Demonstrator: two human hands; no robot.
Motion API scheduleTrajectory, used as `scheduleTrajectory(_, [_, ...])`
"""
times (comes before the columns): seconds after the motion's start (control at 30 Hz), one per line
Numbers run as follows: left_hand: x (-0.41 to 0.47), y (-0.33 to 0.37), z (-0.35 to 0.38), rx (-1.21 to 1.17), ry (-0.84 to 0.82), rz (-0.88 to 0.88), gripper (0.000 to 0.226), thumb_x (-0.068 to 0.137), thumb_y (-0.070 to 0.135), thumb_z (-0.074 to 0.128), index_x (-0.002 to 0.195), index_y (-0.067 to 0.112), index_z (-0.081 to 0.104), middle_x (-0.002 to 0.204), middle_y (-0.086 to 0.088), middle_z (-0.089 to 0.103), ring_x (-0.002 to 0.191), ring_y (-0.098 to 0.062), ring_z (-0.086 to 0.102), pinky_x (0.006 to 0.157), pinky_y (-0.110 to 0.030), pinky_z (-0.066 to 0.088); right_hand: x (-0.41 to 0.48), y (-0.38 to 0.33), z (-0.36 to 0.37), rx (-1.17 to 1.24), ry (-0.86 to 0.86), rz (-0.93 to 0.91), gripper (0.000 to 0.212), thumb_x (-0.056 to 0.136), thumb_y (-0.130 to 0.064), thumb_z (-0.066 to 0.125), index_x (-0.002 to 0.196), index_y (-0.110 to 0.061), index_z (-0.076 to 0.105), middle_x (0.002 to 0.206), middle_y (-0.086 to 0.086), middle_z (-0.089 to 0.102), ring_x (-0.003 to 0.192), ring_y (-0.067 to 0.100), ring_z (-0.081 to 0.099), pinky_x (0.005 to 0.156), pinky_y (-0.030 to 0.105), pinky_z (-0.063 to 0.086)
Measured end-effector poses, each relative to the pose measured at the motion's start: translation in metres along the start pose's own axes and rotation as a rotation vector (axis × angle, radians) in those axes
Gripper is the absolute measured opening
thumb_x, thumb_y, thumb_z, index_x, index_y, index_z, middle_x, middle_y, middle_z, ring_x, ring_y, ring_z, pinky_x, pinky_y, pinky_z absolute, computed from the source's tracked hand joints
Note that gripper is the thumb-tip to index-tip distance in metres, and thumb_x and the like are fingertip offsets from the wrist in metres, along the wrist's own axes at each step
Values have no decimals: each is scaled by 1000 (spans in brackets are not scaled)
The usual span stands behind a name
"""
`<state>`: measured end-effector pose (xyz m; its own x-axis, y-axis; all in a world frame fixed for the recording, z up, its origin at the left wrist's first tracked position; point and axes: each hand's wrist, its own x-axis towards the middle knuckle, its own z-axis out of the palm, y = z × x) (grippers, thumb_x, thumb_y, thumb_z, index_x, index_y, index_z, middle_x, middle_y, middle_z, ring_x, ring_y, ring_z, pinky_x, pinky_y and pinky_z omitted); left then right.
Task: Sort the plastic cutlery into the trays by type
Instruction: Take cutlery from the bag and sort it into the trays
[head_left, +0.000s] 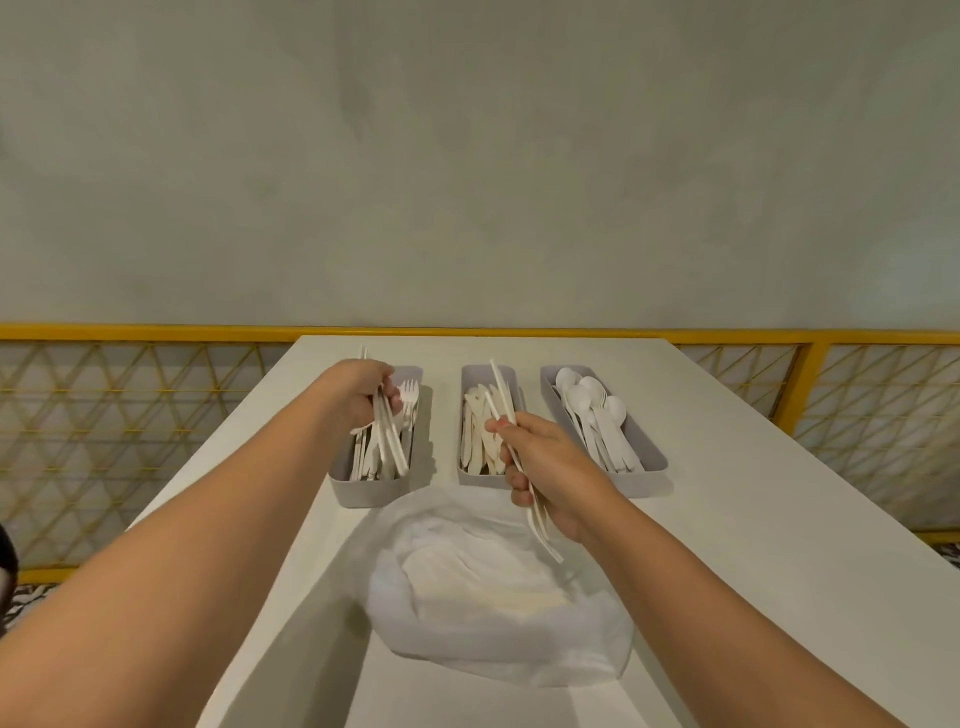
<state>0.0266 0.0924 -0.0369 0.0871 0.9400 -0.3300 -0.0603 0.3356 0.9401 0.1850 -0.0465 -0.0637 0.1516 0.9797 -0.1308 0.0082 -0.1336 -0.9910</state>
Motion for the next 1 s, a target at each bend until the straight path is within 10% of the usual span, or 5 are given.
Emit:
scheduleTrajectory(0.27, [36, -11, 2, 460, 119, 145, 39, 91, -7, 38, 129, -11, 36, 77, -13, 44, 61, -18, 41, 49, -23, 35, 8, -4, -10, 145, -49, 11, 16, 98, -19, 46, 103, -12, 59, 65, 0, 43, 42, 7, 37, 39, 18, 32])
scheduleTrajectory(0.43, [48, -28, 4, 773, 294, 244, 51, 90, -3, 45, 139, 0, 30, 138, -23, 37, 118, -38, 47, 83, -36, 43, 13, -6, -15, 290, -76, 42, 12, 96, -12, 48, 102, -6, 57, 64, 3, 41, 45, 10, 39, 40, 20, 35])
scheduleTrajectory(0.77, [36, -40, 8, 888, 267, 378, 80, 79, 18, 73, 143, 9, 27, 140, -18, 29, 129, -36, 35, 106, -41, 36, 17, -2, -8, 370, -74, 10, 10, 97, -6, 47, 93, -6, 56, 69, 8, 47, 59, 17, 55, 57, 27, 57])
scheduleTrajectory(1.0, [0, -36, 25, 731, 166, 614, 40, 90, 21, 58, 128, 12, 51, 128, -10, 48, 116, -26, 51, 91, -31, 41, 22, -2, -4, 502, -26, 29, 13, 96, -4, 47, 90, -3, 58, 68, 9, 53, 68, 20, 59, 66, 29, 58])
